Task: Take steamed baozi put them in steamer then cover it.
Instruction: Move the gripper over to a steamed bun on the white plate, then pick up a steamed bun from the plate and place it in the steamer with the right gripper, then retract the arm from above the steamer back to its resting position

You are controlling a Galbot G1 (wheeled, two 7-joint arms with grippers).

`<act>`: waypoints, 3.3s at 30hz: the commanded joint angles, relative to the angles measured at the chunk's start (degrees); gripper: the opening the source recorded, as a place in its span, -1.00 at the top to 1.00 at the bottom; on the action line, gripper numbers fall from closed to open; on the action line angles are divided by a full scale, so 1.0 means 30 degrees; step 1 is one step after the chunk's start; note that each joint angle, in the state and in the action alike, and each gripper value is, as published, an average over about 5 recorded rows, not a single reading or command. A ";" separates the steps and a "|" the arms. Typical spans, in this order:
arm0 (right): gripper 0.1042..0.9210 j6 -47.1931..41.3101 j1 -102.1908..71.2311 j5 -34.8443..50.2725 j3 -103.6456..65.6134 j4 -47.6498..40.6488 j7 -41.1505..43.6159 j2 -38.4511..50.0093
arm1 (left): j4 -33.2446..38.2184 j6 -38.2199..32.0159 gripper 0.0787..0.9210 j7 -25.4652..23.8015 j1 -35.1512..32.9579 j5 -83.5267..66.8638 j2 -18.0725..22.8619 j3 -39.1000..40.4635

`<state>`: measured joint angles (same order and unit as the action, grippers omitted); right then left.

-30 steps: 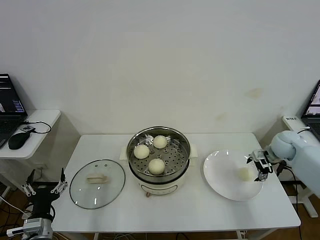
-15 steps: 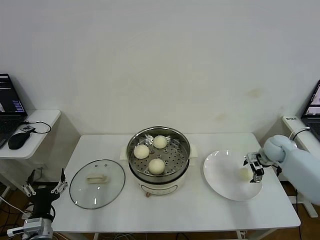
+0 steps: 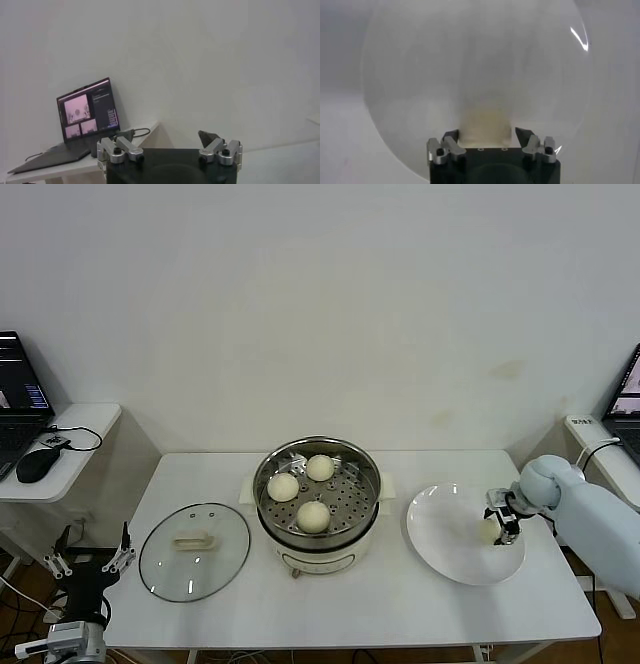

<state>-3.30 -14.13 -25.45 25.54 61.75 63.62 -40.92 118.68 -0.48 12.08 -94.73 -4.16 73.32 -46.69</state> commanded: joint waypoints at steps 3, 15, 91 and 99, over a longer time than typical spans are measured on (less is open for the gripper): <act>-0.25 -0.0215 0.0614 0.0532 0.0338 0.0724 0.0305 0.0443 | 0.0048 -0.0005 -0.77 0.0004 -0.0033 -0.0017 -0.0017 -0.0058; -0.20 -0.3330 0.8515 0.7396 0.6212 0.6053 0.0787 0.3698 | 0.0052 0.0012 -0.77 -0.0014 0.0110 -0.0059 -0.0120 -0.0056; -0.76 -1.1789 1.0043 2.2270 0.7822 1.2124 -1.3828 0.0701 | -0.0346 -0.0169 -0.77 0.0025 0.0608 -0.0240 0.0036 0.0119; -0.76 -0.4368 -0.4608 2.0499 -0.4018 1.5523 -1.9563 0.4300 | -0.0931 -0.0312 -0.77 0.0041 0.0707 0.0028 -0.0077 0.0336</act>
<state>-35.45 12.02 35.62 47.99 94.83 25.63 -42.03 116.82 -1.23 12.19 -92.58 -4.38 73.22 -45.91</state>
